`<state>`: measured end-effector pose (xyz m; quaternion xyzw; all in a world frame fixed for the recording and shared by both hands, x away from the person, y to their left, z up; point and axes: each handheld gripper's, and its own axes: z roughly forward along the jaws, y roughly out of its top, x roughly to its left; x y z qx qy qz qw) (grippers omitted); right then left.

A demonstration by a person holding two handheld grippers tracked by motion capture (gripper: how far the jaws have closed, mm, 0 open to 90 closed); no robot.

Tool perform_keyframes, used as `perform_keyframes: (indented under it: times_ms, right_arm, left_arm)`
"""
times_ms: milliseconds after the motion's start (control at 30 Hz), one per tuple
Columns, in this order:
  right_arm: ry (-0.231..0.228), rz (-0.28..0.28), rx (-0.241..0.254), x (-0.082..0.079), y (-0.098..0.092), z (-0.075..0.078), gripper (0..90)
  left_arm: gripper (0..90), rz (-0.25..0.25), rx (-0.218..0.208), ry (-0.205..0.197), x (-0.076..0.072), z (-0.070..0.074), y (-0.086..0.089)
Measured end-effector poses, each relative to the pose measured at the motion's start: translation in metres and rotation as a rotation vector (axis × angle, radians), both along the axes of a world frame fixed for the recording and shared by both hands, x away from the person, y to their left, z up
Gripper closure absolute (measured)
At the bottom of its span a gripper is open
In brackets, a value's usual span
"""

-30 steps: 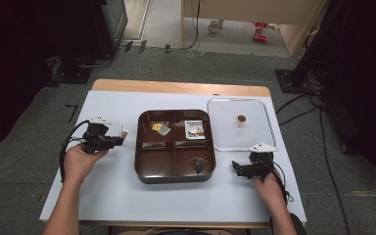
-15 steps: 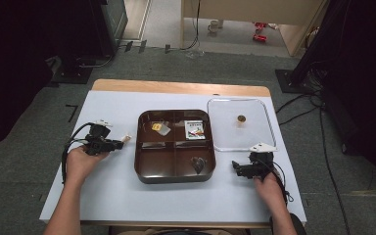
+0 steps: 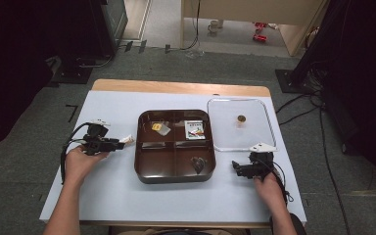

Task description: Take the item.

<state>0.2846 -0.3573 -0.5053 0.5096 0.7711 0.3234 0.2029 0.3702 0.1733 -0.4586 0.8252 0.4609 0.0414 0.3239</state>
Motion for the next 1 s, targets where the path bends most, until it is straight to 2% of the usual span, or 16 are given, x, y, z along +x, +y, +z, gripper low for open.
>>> perform_keyframes:
  times_ms: [67, 400, 867, 1000]
  right_arm:
    - [0.001, 0.0, 0.0, 0.0, 0.0, 0.0, 0.0]
    - [0.003, 0.0, 0.001, 0.0, 0.0, 0.0, 0.0]
    - [0.003, -0.001, 0.001, 0.0, 0.0, 0.0, 0.0]
    - [0.003, 0.0, 0.001, 0.0, 0.0, 0.0, 0.0]
  left_arm:
    - [59.8, 0.006, -0.008, -0.01, -0.001, 0.002, 0.002]
    - [54.9, 0.017, -0.027, -0.07, -0.009, 0.005, 0.013]
    - [49.4, 0.052, -0.037, -0.117, -0.014, 0.005, 0.035]
    - [49.4, 0.07, -0.033, -0.109, -0.014, 0.004, 0.04]
